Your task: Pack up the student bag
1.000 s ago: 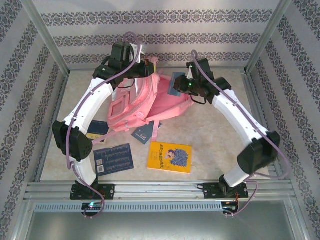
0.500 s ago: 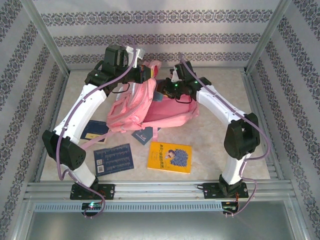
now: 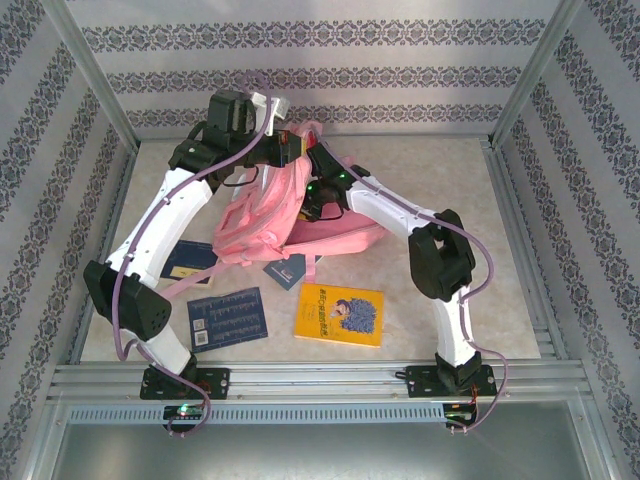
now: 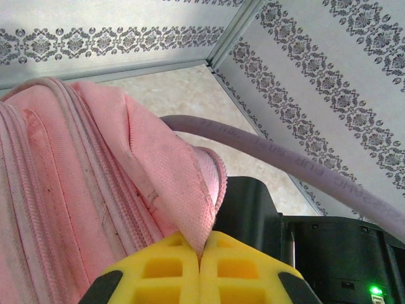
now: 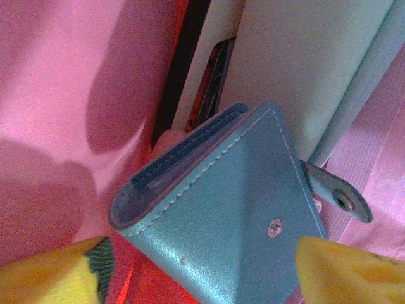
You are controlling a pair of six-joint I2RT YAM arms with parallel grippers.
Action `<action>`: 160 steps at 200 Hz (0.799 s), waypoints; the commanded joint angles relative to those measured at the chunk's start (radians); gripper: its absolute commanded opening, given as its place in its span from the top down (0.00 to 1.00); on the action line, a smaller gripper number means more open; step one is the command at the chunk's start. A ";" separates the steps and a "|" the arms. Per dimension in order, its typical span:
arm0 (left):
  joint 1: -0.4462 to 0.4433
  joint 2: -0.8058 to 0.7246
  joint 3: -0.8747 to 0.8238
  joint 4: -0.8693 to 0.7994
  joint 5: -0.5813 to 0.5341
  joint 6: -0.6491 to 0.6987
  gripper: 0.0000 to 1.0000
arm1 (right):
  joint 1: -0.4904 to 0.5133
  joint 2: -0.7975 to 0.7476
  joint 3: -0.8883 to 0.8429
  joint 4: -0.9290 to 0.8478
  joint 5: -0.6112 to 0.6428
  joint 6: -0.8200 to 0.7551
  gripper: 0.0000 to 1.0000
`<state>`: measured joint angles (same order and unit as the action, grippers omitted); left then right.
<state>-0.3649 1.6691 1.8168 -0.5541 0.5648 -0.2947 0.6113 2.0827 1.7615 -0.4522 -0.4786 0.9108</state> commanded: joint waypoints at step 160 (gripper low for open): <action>0.006 -0.055 -0.137 0.184 -0.058 -0.112 1.00 | 0.006 -0.690 -0.533 -0.172 0.299 -0.447 0.57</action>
<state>-0.3542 1.6409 1.7111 -0.4671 0.5480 -0.3721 0.5758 1.4666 1.3247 -0.5644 -0.2195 0.5823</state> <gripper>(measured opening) 0.050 0.515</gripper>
